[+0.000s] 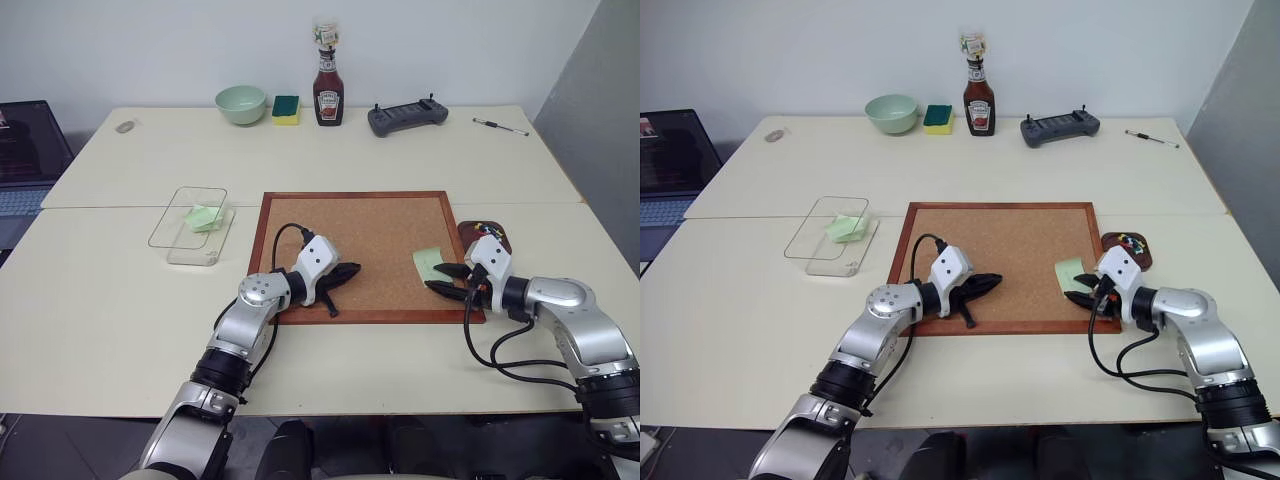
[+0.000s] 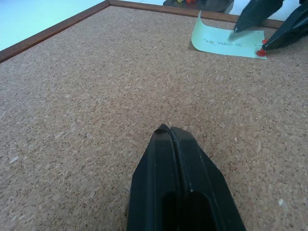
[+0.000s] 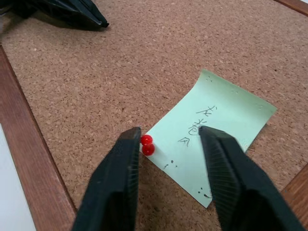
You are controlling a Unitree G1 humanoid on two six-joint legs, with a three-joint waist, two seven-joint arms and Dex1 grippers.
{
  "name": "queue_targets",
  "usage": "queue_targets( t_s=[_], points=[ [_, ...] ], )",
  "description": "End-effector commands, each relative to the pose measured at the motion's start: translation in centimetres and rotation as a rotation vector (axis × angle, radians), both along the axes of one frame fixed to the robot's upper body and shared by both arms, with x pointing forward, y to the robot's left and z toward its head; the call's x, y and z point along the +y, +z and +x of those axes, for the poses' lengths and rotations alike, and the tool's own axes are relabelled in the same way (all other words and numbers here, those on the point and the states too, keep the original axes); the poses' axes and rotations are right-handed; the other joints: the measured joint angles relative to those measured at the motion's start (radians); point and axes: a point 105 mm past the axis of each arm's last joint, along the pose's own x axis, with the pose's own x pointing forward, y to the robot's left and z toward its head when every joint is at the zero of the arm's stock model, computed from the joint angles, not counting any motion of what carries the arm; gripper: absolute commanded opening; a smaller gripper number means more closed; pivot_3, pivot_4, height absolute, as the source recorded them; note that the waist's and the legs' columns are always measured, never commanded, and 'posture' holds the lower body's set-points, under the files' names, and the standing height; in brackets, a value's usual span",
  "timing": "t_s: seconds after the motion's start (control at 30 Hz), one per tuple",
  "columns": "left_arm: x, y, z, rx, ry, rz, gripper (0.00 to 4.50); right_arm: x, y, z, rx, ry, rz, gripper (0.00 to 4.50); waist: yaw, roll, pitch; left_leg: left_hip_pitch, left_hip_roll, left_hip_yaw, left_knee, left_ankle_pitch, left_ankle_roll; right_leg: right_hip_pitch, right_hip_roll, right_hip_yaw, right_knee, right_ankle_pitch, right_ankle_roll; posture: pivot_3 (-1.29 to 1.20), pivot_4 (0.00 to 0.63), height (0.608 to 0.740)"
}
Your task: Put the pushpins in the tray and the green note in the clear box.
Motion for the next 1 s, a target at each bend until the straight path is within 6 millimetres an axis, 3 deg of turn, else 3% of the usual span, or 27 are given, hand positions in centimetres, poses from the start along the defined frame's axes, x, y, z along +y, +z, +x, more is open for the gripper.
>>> queue_targets(
  t_s=[0.03,0.17,0.4,0.73,1.0],
  points=[
    [0.1,-2.6,-1.1,0.084,-0.009,0.039,0.0,-0.4,0.6,0.0,-0.036,0.01,-0.018,0.91,0.0,0.0,0.0,0.0,0.0,0.0,0.0,0.0,0.0,0.0,0.0,0.0,0.0,0.0,0.0,0.0,0.15,0.74],
    [0.1,-2.6,-1.1,0.084,-0.01,0.039,0.0,-0.4,0.4,-0.3,-0.032,0.035,-0.044,0.03,0.0,0.0,0.0,0.0,0.0,0.0,0.0,0.0,0.0,0.0,0.0,0.0,0.0,0.0,0.0,0.0,0.15,0.74],
    [0.0,-2.6,-1.2,0.087,-0.01,0.035,0.0,-0.4,1.2,-0.8,-0.067,0.062,-0.052,0.03,0.001,0.0,0.0,0.0,0.0,0.0,0.0,0.0,0.0,0.0,0.0,0.0,0.0,0.0,0.0,0.0,0.15,0.74],
    [0.0,-2.6,-1.2,0.112,-0.002,0.019,0.0,0.7,4.3,-0.9,-0.176,0.094,-0.014,0.03,0.001,0.0,0.0,0.0,0.0,0.0,0.0,0.0,0.0,0.0,0.0,0.0,-0.001,0.0,0.0,0.0,0.15,0.74],
    [-0.1,-2.1,-0.8,0.106,0.019,0.0,0.0,0.9,4.9,-0.5,-0.2,0.097,-0.013,0.03,0.001,0.0,0.0,0.0,0.0,0.0,0.0,0.0,0.0,0.0,0.0,0.0,0.0,0.0,0.0,0.0,0.15,0.74]
  ],
)
